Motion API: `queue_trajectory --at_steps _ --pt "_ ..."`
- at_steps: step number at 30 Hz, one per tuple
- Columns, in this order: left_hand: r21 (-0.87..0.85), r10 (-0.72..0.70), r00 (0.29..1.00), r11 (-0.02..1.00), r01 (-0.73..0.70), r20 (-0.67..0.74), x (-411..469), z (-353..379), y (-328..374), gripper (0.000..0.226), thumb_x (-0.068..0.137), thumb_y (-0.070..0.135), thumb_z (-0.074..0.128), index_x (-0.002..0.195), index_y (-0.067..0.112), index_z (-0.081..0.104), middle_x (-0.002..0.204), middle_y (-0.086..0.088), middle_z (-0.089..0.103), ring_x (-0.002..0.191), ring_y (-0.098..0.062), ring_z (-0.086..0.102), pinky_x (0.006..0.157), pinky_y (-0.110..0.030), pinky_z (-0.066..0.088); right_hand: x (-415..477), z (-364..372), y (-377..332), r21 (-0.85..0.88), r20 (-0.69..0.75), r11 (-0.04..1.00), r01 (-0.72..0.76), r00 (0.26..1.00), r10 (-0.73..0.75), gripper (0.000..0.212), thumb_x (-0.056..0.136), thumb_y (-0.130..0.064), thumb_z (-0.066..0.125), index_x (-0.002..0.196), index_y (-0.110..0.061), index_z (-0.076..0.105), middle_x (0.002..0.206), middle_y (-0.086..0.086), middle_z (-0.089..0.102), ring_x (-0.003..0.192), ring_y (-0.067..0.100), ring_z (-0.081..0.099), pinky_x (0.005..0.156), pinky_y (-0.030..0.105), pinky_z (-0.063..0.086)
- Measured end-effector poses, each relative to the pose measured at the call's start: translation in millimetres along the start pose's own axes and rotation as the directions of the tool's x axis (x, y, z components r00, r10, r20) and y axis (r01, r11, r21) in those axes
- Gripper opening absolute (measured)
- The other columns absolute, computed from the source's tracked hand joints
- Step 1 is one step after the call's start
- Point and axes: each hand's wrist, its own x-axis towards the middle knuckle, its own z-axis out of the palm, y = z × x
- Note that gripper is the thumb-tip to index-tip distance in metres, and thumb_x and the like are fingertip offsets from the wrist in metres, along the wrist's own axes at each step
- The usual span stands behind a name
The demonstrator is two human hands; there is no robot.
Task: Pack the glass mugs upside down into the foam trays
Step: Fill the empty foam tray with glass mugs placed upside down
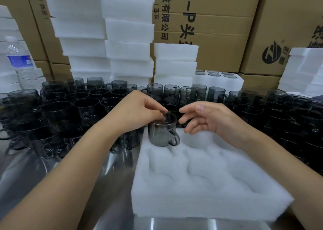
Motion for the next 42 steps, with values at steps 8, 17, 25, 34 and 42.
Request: queue_trajectory --at_steps 8,17,25,34,42 --pt "0.291 0.065 0.997 0.954 -0.073 0.035 1 2 -5 0.032 0.078 0.012 0.071 0.072 0.043 0.072 0.064 0.038 0.062 0.069 0.018 0.059 0.058 0.003 0.040 0 0 1 -0.012 0.002 1.000 0.002 1.000 -0.002 0.037 0.075 -0.049 0.057 0.094 -0.023 0.076 0.095 0.009 0.072 0.077 0.020 0.068 0.071 0.026 0.054" --pt "0.450 0.199 0.957 0.849 -0.275 0.211 -4 4 -1 0.028 0.088 0.009 0.065 0.106 0.029 0.074 0.091 0.021 0.067 0.085 0.005 0.058 0.083 -0.011 0.044 0 0 2 -0.036 0.004 0.999 -0.008 1.000 0.008 0.037 0.075 -0.051 0.057 0.091 -0.024 0.077 0.094 0.009 0.073 0.077 0.019 0.069 0.070 0.024 0.054" --pt "0.245 0.268 0.929 0.912 -0.330 0.254 -12 21 14 0.050 0.089 0.036 0.041 0.139 0.036 0.047 0.128 0.019 0.060 0.116 0.003 0.052 0.099 -0.017 0.038 3 1 3 -0.061 -0.069 0.998 -0.022 0.997 0.018 0.036 0.084 -0.040 0.052 0.078 -0.013 0.075 0.080 0.013 0.071 0.068 0.020 0.067 0.066 0.025 0.054" --pt "0.540 0.003 0.830 0.758 -0.366 0.558 -9 46 1 0.071 0.097 0.056 0.023 0.153 0.025 -0.006 0.159 0.011 -0.013 0.142 0.002 -0.016 0.115 -0.019 -0.011 1 6 1 -0.303 -0.153 0.953 -0.011 0.988 -0.037 0.052 0.091 -0.031 0.057 0.042 -0.018 0.049 0.044 0.001 0.043 0.045 0.010 0.037 0.048 0.017 0.034" --pt "0.511 -0.008 0.843 0.798 -0.319 0.538 -10 46 4 0.083 0.081 0.072 0.015 0.152 0.033 -0.004 0.151 0.029 -0.012 0.128 0.019 -0.019 0.093 0.002 -0.020 -8 -15 -25 -0.876 -0.402 0.358 -0.323 0.899 -0.171 0.026 0.086 -0.044 0.058 0.068 -0.026 0.061 0.067 -0.013 0.058 0.069 0.010 0.055 0.062 0.026 0.041"
